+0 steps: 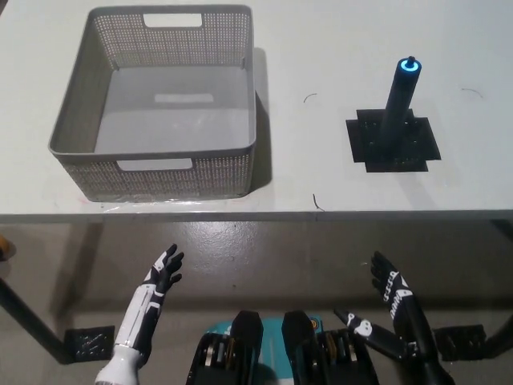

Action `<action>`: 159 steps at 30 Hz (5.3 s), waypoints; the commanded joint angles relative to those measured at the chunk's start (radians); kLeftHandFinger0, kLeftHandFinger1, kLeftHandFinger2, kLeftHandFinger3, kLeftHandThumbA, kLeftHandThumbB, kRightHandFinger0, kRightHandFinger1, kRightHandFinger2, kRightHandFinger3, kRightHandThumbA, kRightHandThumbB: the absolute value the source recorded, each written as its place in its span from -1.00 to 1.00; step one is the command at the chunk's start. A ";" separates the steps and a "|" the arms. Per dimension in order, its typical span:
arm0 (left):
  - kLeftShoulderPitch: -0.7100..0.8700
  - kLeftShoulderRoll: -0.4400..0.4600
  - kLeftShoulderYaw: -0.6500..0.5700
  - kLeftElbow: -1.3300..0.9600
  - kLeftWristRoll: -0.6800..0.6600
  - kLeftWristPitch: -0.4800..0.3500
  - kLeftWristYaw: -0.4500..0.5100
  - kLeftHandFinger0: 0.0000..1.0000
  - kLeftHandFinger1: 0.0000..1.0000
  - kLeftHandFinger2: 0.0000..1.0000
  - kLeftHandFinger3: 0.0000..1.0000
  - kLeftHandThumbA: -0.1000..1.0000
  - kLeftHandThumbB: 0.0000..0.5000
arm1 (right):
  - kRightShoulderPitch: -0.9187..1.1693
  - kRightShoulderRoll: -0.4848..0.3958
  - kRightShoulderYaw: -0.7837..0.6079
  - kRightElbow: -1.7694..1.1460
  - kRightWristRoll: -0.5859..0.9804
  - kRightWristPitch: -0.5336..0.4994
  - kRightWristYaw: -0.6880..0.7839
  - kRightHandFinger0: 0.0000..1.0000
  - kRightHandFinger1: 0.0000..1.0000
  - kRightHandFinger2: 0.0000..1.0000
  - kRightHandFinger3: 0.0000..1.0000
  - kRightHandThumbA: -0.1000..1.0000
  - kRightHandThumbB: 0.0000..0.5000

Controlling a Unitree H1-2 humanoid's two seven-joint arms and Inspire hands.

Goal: Use the right hand to pick up a electric screw driver and put it into a container on the left side

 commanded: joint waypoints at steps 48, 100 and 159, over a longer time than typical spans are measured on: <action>0.042 0.008 -0.038 -0.008 0.016 -0.097 -0.029 1.00 1.00 1.00 1.00 1.00 0.08 | -0.600 -0.115 -0.216 0.182 -0.047 0.145 -0.177 1.00 1.00 1.00 1.00 1.00 0.28; 0.028 0.017 -0.051 -0.013 0.022 -0.104 -0.058 1.00 1.00 1.00 1.00 1.00 0.25 | -1.200 -0.099 -0.113 1.072 -0.078 0.089 -0.486 -1.00 -0.96 -0.09 -0.09 -1.00 -0.56; 0.043 0.009 -0.049 -0.011 0.015 -0.105 -0.071 0.98 1.00 1.00 1.00 1.00 0.10 | -1.485 0.205 -0.059 0.735 -0.091 0.087 -0.540 -1.00 -0.93 -0.03 0.31 -1.00 -0.64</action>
